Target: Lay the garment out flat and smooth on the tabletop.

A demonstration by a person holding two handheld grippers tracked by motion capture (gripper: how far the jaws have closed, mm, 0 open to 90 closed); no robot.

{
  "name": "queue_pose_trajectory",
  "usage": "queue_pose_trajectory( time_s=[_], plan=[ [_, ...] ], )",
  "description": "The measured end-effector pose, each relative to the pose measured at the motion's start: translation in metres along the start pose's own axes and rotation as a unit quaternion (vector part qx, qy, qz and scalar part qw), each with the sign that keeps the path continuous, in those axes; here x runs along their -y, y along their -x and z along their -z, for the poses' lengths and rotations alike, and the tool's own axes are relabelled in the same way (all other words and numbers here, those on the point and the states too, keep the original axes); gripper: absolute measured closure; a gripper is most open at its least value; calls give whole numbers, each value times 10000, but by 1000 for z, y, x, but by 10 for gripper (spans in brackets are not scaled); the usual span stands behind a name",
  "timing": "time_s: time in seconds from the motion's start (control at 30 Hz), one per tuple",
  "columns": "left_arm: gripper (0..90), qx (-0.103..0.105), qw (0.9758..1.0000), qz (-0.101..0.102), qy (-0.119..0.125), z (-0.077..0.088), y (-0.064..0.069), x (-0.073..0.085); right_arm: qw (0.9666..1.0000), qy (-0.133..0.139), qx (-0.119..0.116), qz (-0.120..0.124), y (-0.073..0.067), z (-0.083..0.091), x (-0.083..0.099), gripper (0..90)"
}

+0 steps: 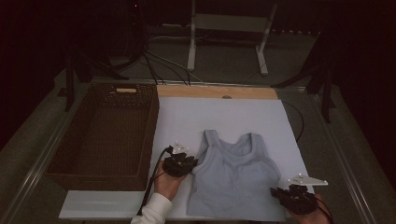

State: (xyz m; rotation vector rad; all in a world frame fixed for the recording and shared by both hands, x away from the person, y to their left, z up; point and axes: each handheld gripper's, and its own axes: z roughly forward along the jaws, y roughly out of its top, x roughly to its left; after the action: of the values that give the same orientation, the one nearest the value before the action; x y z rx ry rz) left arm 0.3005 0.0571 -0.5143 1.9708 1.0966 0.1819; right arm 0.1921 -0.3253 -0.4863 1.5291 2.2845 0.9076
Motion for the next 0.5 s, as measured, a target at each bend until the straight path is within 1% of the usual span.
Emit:
queue_pose_trajectory(
  time_s=[0.07, 0.13, 0.2, 0.27, 0.33, 0.37, 0.4, 0.43, 0.47, 0.5],
  plan=[
    [595, 86, 9998, 40, 174, 7, 2, -4, 10000, 35, 38, -18, 1, 0, -1, 717],
    [573, 122, 9994, 8, 312, 14, 4, -7, 9999, 115, 35, -48, 3, 1, -2, 630],
    [547, 246, 9986, 29, 461, 20, 8, -10, 9997, 210, 54, -73, 4, 2, -4, 545],
    [515, 341, 9980, 0, 526, 23, 12, -13, 9993, 350, 52, -101, 6, 5, -7, 464],
    [498, 435, 9978, -78, 494, 24, 17, -14, 9987, 473, 155, -116, 9, 7, -11, 402],
    [488, 435, 9978, -78, 494, 24, 17, -14, 9987, 473, 155, -116, 9, 7, -11, 402],
    [488, 520, 9977, -127, 417, 22, 21, -13, 9982, 556, 204, -136, 11, 8, -12, 378],
    [482, 517, 9979, -161, 368, 21, 22, -12, 9972, 671, 257, -186, 15, 9, -16, 361],
    [474, 486, 9982, -203, 302, 19, 24, -10, 9970, 689, 283, -196, 16, 9, -18, 356],
    [471, 498, 9983, -197, 230, 16, 25, -8, 9968, 708, 316, -220, 18, 8, -19, 352]
  ],
)
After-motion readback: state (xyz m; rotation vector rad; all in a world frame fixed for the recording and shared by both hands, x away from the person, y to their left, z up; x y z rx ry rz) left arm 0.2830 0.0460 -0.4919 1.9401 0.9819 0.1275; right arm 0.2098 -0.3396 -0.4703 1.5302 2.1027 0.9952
